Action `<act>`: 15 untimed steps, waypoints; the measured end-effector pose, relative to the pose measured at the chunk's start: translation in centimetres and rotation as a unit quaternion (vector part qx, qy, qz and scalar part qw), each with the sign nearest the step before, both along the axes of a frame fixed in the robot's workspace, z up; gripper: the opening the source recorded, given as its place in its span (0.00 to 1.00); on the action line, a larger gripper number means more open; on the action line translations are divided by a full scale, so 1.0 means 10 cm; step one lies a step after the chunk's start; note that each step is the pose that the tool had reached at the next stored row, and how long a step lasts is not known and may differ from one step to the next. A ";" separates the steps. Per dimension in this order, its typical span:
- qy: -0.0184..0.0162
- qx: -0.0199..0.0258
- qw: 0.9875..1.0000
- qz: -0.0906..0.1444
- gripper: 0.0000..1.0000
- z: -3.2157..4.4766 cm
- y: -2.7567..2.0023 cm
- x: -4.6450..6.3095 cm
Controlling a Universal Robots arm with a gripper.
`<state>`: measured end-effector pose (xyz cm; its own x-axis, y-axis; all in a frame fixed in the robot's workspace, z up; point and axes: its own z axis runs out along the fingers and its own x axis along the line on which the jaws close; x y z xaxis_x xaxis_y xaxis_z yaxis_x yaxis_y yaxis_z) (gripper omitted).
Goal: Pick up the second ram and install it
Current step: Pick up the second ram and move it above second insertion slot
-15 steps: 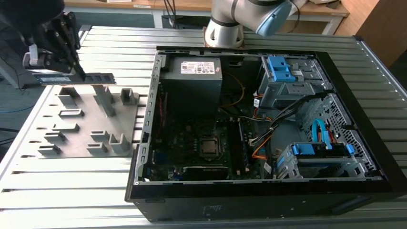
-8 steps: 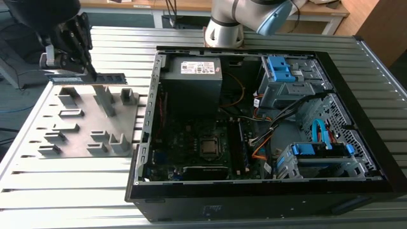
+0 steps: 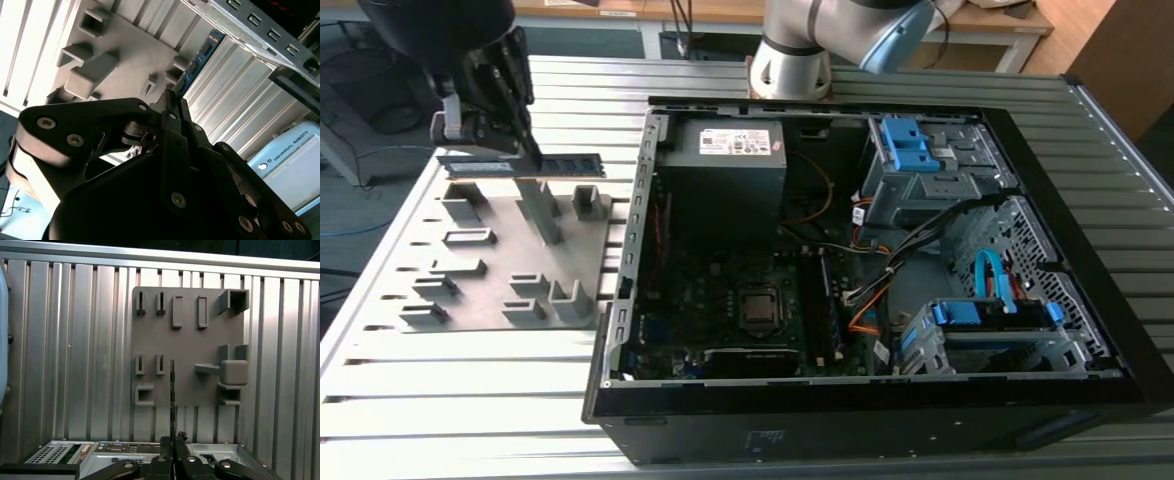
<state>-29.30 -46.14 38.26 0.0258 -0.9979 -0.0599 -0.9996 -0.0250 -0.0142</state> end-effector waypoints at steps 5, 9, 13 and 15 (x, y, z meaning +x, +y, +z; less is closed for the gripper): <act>0.000 0.000 1.000 0.000 0.14 0.000 0.000 0.11; 0.000 0.000 1.000 0.000 0.14 0.000 0.000 0.20; 0.000 0.000 1.000 0.000 0.14 0.000 0.000 0.29; 0.000 0.000 1.000 0.000 0.14 0.000 0.000 0.34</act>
<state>-25.89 -46.13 38.26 0.0257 -0.9979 -0.0599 -0.9996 -0.0249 -0.0141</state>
